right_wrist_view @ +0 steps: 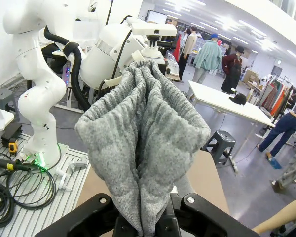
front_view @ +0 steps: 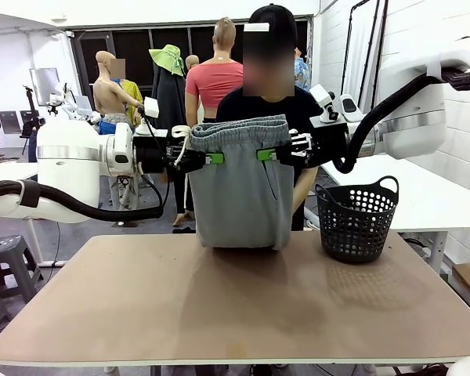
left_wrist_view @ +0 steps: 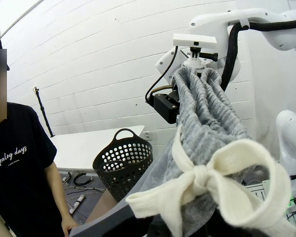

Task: Fold the training pants.
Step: Release the ends of the Training pants and then grab the overlapped ends.

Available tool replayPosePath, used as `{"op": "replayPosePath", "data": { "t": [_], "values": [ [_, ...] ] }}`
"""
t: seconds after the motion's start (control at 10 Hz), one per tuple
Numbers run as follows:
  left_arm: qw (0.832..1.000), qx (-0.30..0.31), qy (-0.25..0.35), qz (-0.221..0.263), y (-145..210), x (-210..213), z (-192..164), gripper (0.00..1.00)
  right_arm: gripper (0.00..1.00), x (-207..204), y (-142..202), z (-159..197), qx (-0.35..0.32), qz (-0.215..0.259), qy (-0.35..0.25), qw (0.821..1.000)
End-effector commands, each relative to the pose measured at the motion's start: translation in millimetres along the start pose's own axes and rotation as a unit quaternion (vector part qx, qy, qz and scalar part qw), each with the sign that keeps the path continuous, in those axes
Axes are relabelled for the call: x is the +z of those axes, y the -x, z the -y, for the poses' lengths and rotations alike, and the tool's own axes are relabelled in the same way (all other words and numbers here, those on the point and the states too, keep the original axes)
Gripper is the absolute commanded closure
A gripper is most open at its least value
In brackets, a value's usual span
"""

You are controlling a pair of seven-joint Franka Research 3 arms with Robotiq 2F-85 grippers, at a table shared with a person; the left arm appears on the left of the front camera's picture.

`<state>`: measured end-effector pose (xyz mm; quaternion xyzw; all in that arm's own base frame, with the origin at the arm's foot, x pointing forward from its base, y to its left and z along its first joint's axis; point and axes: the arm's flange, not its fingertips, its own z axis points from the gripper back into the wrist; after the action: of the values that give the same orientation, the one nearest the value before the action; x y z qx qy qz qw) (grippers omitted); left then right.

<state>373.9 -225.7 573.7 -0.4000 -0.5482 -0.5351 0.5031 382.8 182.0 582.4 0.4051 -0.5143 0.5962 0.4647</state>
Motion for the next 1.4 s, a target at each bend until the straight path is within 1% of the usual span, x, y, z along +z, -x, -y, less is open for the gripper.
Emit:
{"op": "replayPosePath", "data": {
  "t": [0.0, 1.3],
  "values": [
    [1.000, 0.003, 0.001, 0.002, -2.9, -0.3, 0.2, 1.00, 1.00, -0.2, -1.3, -0.2, -0.005, 0.013, 0.006, 1.000],
    [1.000, 0.003, 0.001, 0.002, -2.9, -0.3, 0.2, 1.00, 1.00, -0.2, -1.3, -0.2, -0.005, 0.013, 0.006, 1.000]
  ]
}}
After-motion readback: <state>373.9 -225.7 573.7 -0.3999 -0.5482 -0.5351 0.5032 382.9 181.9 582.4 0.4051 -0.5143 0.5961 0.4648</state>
